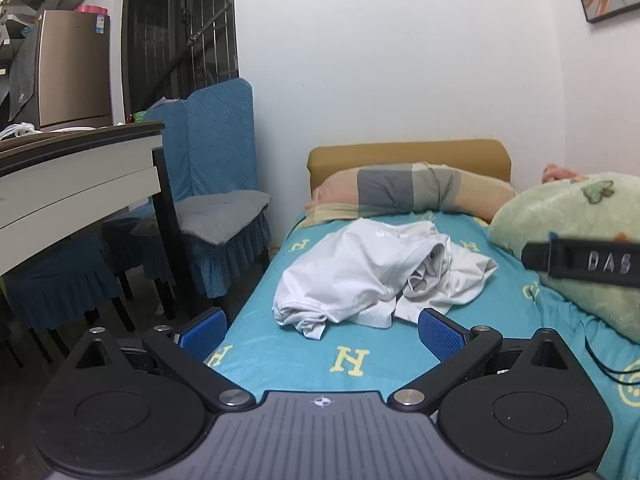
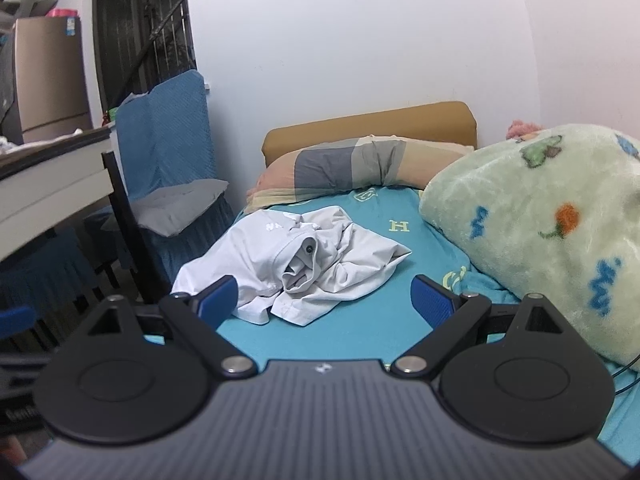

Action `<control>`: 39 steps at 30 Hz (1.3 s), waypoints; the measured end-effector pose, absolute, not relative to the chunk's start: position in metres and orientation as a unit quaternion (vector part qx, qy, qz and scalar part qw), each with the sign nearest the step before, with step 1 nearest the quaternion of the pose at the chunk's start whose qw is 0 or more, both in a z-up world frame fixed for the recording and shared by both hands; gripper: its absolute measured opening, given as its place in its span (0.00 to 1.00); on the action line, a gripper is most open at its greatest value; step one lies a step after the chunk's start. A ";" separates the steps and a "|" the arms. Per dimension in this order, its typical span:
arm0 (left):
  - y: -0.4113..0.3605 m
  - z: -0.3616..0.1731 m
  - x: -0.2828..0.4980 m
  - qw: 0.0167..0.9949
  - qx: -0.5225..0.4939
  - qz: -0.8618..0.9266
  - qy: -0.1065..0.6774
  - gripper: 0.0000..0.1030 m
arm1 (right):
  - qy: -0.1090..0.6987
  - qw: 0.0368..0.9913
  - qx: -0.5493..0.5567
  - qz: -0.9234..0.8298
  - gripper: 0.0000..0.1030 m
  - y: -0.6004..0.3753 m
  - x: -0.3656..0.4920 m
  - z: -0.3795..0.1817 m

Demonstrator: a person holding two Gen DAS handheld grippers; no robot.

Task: Fold clothes
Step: 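Move both grippers toward the crumpled white T-shirt on the bed, then grasp the white T-shirt edge with the left gripper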

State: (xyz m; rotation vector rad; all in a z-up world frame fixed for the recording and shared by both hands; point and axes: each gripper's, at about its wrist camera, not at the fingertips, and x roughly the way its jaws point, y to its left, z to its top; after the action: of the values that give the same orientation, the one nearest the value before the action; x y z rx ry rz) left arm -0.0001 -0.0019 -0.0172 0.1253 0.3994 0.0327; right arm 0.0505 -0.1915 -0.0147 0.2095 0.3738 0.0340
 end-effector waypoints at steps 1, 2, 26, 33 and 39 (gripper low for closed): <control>-0.003 -0.018 0.001 0.977 0.065 0.016 0.203 1.00 | 0.186 0.976 0.109 0.018 0.92 -0.193 0.050 -0.014; -0.006 -0.018 0.002 0.976 0.069 0.016 0.207 1.00 | 0.185 0.976 0.114 0.020 0.92 -0.194 0.049 -0.013; -0.017 0.063 0.099 0.939 0.042 0.062 0.335 0.99 | 0.180 0.968 0.173 -0.026 0.92 -0.252 0.054 -0.009; -0.022 0.019 0.118 0.934 0.112 0.009 0.340 0.95 | 0.189 0.958 0.209 -0.058 0.92 -0.257 0.055 -0.014; -0.026 -0.048 0.154 0.922 0.169 -0.041 0.346 0.87 | 0.205 0.950 0.231 -0.046 0.92 -0.238 0.071 -0.031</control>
State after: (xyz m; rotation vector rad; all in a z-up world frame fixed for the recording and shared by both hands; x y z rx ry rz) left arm 0.1545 -0.0261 -0.0483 0.3465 0.7105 -0.0846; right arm 0.0709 -0.2375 -0.0310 0.4694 0.4174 -0.0942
